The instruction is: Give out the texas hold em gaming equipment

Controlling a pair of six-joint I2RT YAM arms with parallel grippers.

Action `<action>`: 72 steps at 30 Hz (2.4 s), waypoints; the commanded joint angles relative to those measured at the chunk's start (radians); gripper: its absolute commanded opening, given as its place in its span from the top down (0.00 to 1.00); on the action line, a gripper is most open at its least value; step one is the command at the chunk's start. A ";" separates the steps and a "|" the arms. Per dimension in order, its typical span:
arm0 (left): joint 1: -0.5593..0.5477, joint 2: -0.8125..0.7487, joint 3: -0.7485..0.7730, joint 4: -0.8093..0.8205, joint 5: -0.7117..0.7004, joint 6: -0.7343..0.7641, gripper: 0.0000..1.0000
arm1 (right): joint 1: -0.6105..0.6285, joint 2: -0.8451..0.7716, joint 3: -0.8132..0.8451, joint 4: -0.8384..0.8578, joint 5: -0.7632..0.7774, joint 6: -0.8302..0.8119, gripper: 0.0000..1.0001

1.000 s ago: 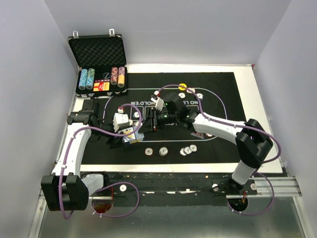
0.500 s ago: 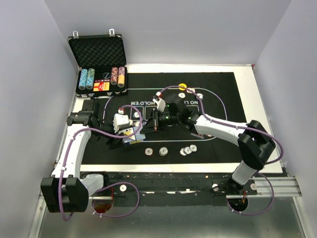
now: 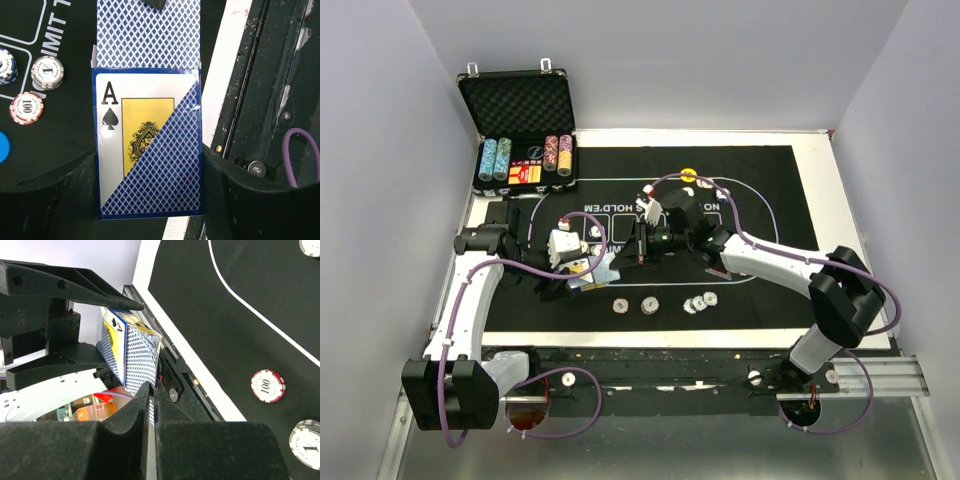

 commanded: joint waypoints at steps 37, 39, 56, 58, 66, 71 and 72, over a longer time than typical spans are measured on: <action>0.004 -0.001 0.019 -0.027 0.081 0.026 0.44 | -0.091 -0.092 -0.045 -0.006 -0.085 0.030 0.85; 0.003 0.000 0.023 -0.028 0.085 0.028 0.44 | -0.091 -0.081 -0.039 -0.006 -0.085 0.028 0.85; 0.004 0.028 0.063 -0.044 0.127 0.023 0.45 | -0.091 -0.071 -0.105 0.055 -0.109 0.034 0.62; 0.004 0.032 0.068 -0.047 0.131 0.018 0.45 | -0.093 -0.069 -0.114 0.055 -0.109 0.030 0.58; 0.004 0.032 0.066 -0.050 0.134 0.025 0.45 | -0.091 -0.110 -0.143 0.029 -0.086 0.000 0.55; 0.003 0.031 0.062 -0.051 0.133 0.026 0.45 | -0.091 -0.132 -0.141 0.014 -0.074 -0.004 0.55; 0.004 0.031 0.060 -0.051 0.134 0.029 0.46 | -0.091 -0.135 -0.140 0.014 -0.068 -0.006 0.55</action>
